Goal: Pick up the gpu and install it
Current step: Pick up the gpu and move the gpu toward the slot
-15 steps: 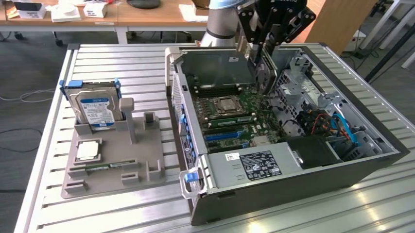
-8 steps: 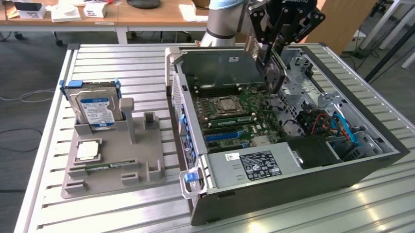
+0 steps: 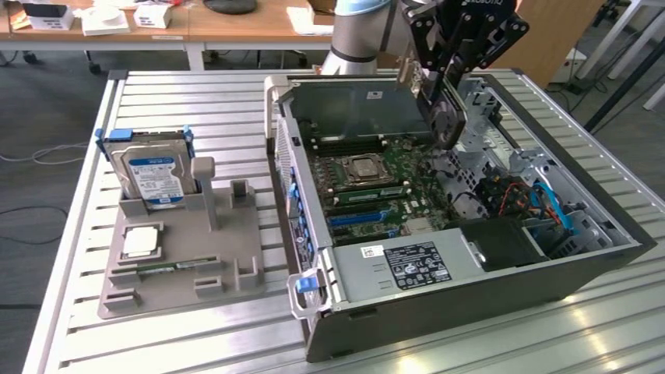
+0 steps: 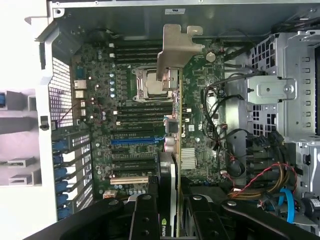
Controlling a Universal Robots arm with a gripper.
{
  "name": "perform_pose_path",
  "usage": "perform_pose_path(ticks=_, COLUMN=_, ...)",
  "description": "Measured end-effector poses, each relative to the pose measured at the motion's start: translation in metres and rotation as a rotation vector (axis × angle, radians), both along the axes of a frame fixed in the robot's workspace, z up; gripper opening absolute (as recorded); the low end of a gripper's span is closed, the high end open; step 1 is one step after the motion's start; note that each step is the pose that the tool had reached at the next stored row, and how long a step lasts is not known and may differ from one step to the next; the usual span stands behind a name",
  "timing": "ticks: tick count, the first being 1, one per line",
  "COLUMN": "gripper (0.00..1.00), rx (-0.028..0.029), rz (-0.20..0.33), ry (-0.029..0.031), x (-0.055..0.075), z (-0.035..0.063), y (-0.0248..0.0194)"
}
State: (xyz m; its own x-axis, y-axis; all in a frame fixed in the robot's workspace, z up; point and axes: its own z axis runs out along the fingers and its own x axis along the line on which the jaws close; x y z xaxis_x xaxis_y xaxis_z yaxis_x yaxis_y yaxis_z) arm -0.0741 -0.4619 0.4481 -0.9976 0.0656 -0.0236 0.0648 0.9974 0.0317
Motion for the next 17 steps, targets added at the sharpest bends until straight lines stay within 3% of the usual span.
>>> perform_pose_path(ticks=10, gripper=0.27, rx=-0.0001, rz=0.012, ry=0.0000, x=0.0008, z=0.0000, y=0.0014)
perform_pose_path(ticks=17, gripper=0.27, rx=-0.0001, rz=0.018, ry=0.0001, x=0.0027, z=-0.0005, y=0.0076)
